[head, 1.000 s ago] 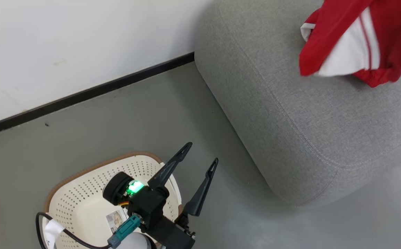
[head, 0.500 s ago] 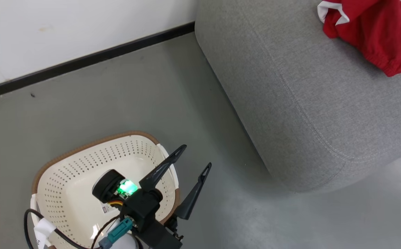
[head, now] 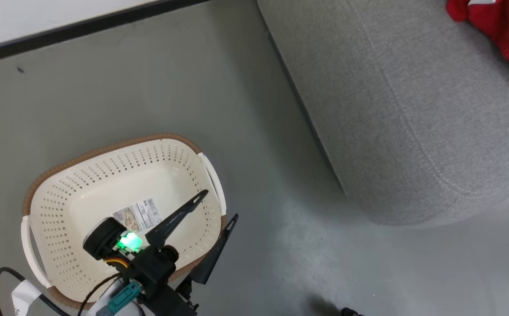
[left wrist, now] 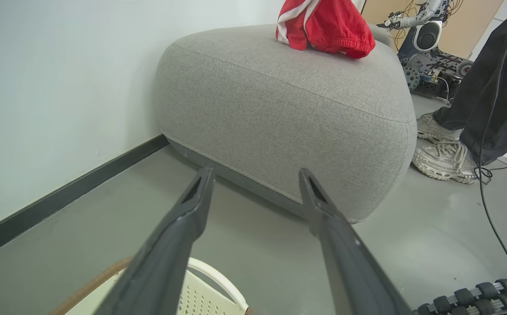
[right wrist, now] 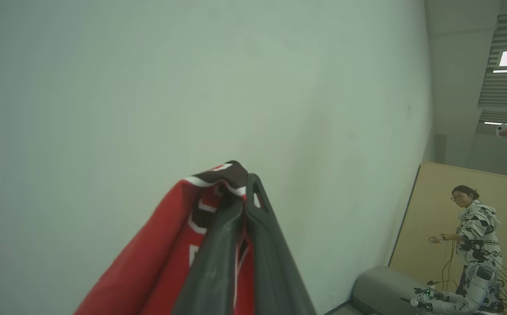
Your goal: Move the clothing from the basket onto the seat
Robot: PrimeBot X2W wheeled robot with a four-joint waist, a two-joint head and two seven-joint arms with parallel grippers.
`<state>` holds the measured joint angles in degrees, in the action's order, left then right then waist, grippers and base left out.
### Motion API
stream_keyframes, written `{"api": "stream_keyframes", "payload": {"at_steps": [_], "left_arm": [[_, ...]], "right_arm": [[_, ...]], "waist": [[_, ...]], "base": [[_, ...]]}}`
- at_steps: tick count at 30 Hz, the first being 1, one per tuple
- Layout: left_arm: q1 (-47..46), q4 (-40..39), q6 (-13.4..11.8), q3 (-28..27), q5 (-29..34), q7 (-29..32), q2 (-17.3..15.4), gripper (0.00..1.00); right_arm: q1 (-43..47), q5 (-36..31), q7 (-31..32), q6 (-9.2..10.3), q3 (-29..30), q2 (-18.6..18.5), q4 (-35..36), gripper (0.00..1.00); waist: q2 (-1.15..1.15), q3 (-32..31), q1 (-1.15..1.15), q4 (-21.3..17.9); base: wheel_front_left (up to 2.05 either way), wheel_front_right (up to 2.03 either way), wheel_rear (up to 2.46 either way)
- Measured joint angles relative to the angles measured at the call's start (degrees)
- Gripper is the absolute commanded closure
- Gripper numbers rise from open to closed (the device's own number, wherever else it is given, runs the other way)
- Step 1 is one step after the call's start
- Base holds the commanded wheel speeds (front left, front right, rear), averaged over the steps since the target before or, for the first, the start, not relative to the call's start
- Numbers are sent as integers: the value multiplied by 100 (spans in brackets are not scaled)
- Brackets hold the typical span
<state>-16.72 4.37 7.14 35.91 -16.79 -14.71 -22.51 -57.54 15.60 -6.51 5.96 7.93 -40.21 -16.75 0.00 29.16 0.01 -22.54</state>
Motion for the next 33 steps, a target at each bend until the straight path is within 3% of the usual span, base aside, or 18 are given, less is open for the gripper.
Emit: {"api": "stream_keyframes", "payload": {"at_steps": [10, 22, 28, 33], "left_arm": [[-5, -168, 1, 186, -3, 0, -235, 0], [-194, -291, 1, 114, -79, 0, -358, 0], [-332, -299, 0, 140, -110, 0, -374, 0], [-527, -309, 1, 96, -145, 0, -390, 0]], "right_arm": [[271, 31, 334, 96, 711, 26, 105, 100], [681, -323, 450, 111, 2334, 93, -622, 100], [414, -547, 432, 111, 2449, 556, -866, 100], [-307, -822, 137, 111, 2471, 601, -1010, 100]], "waist": [[0, 572, 0, 70], [0, 1104, 0, 286], [0, 1324, 0, 495], [0, 1505, 0, 685]], "base": [[0, 0, 0], [0, 0, 0], [0, 0, 0], [0, 0, 0]]}}
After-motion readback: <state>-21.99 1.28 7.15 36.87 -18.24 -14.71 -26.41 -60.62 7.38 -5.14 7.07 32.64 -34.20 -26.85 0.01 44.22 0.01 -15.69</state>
